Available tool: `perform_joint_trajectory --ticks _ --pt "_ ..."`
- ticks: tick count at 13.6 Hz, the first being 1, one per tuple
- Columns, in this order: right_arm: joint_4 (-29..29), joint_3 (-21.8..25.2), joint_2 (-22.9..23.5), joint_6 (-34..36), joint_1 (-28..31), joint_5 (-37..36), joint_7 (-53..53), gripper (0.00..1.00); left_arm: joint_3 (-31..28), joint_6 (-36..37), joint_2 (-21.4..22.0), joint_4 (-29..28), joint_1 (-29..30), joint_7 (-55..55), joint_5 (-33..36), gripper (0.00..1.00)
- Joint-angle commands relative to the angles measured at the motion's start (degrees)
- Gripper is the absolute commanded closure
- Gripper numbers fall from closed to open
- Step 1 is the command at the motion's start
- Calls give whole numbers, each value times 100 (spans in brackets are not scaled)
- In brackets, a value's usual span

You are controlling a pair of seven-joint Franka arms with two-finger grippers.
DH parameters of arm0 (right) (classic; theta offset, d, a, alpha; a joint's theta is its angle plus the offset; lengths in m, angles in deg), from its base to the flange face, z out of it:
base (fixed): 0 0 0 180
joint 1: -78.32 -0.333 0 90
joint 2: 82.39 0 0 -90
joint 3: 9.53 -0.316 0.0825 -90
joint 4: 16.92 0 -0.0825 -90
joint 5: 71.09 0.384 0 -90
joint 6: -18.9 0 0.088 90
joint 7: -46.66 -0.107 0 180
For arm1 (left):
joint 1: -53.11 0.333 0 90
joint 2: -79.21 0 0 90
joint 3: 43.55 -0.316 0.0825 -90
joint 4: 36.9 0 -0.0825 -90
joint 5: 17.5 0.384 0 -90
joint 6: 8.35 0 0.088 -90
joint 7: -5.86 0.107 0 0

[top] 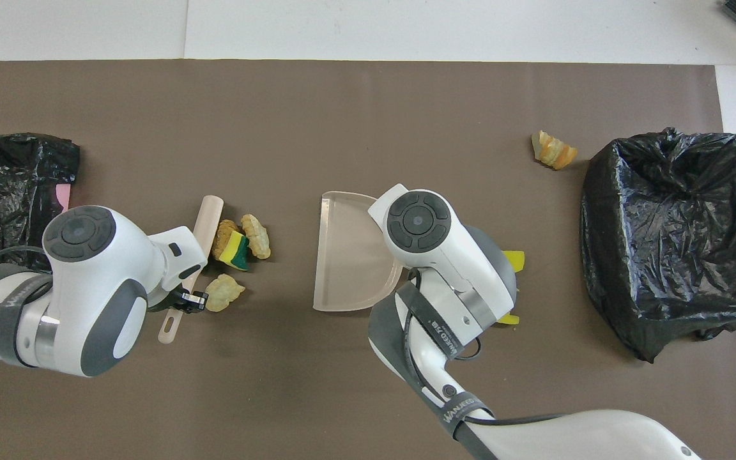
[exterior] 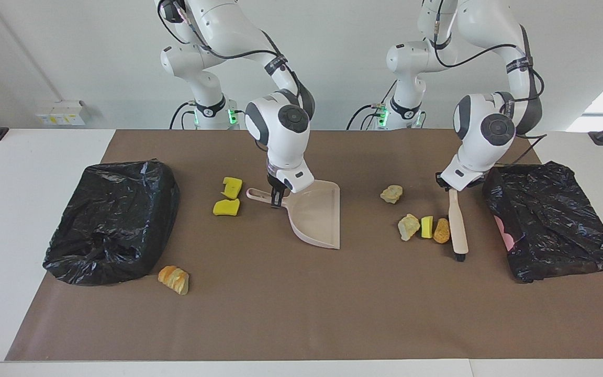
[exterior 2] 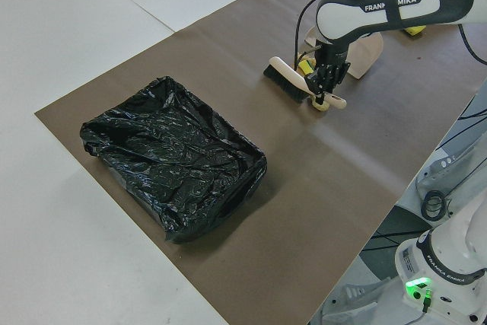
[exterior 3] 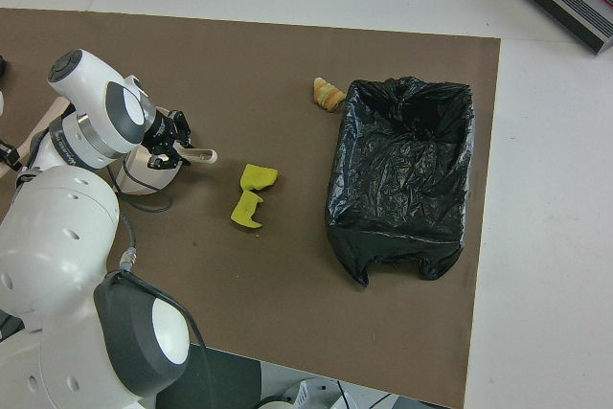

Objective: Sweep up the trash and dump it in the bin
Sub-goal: 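Sweep the sponges and rocks into the dustpan with the left gripper's brush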

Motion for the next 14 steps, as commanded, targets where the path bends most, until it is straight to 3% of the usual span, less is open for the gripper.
perform_joint_trajectory --ticks 1,6,9,11,14 --pt "-71 -34 176 -359 -71 -116 39 100 -86 -241 214 -214 -538 -200 -525 100" --pt "-80 -34 176 -360 -98 -116 21 100 -78 -532 214 -162 -1347 -474 -1037 100" --pt "-80 -34 176 -333 -98 -107 21 100 -77 -418 231 -30 -1428 -465 -1482 100" --pt "-80 -34 176 -324 -89 -107 13 100 -147 472 572 277 -1253 -613 -1652 100" --pt "-80 -25 176 -272 -54 -107 74 100 -183 1890 1118 261 -516 -1840 -1451 100"
